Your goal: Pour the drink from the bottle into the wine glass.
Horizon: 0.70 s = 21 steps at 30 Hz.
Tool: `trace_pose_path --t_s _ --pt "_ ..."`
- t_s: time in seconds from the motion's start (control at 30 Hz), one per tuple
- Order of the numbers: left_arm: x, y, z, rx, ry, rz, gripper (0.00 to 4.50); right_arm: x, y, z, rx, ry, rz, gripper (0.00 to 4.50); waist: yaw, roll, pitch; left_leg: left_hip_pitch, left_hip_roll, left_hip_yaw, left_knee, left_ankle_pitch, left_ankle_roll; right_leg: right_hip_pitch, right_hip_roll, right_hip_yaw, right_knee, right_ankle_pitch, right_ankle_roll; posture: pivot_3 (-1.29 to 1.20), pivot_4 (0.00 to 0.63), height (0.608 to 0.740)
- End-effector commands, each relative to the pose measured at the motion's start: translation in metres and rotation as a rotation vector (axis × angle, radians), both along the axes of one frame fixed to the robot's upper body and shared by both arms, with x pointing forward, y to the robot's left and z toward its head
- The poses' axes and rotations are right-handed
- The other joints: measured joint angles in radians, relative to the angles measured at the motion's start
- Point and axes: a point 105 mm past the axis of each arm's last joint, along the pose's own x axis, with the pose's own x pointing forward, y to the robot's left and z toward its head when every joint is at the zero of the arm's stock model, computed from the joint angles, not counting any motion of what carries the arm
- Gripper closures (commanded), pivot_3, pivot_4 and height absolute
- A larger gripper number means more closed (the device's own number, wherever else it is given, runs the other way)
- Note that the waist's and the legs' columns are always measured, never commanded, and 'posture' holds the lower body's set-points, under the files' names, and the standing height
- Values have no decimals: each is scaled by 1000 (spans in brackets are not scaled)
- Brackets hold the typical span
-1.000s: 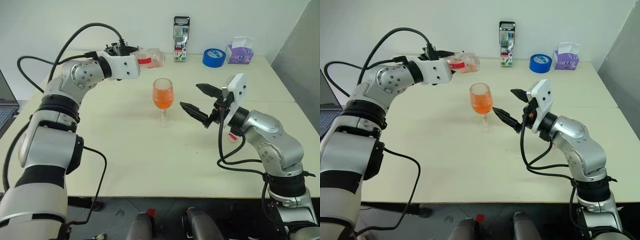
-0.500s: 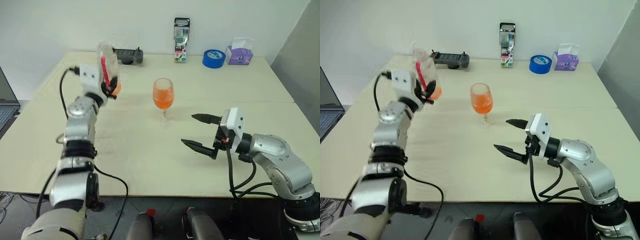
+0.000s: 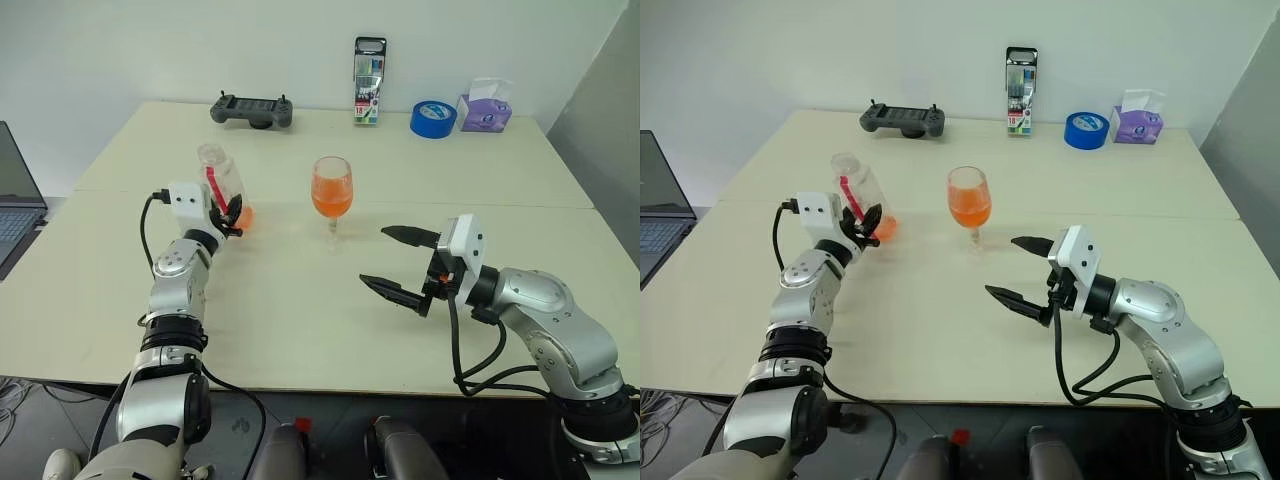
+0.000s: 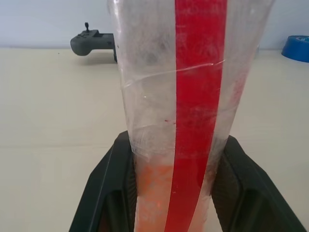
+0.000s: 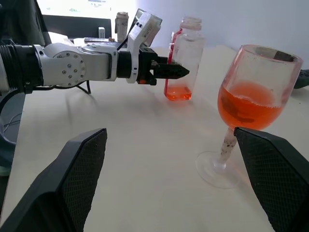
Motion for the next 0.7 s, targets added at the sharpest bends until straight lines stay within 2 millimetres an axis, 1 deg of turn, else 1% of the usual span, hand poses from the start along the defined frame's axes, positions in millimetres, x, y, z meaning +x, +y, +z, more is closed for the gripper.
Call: trace_pose_path --t_s 0.03,0.17,0.23,0.27,0.43,0.47,0.6,0.7 --pt "0 1 5 -7 -40 -9 2843 -2 1 9 17 -34 0 0 0 0 0 0 0 0 0 0 0 0 0 0 0 0 0 0 150 740" --pt "0 2 -7 -5 -12 -4 2843 0 1 9 12 -35 -9 0 0 0 0 0 0 0 0 0 0 1 0 0 0 0 0 0 150 740" --pt "0 1 -9 -5 -10 -3 2123 0 0 9 8 -35 -12 0 0 0 0 2 0 0 0 0 0 2 0 0 0 0 0 0 150 740" --pt "0 2 -9 -7 -9 -3 1869 0 0 9 5 -35 -14 0 0 0 0 2 0 0 0 0 0 3 0 -1 -1 0 0 0 150 740" --pt "0 3 -9 -7 -11 -4 193 1 -1 8 -3 -32 -22 0 0 0 0 3 -1 -1 0 0 0 4 0 -1 -1 0 0 0 150 740" --pt "-1 4 -9 -4 -12 -3 15 1 -1 8 -2 -30 -23 0 0 0 0 3 -1 -1 0 0 0 4 0 -1 -1 0 0 0 150 740" --pt "-4 4 -9 13 -9 -4 15 -1 -1 5 -6 -23 -24 0 0 0 0 3 -1 -2 0 0 0 4 0 -1 -1 0 0 0 150 740" --pt "-10 5 -14 47 19 -4 15 -1 -6 -1 -9 -2 -66 0 -1 0 0 3 0 -2 0 0 0 4 0 -1 -1 0 0 0 150 740"
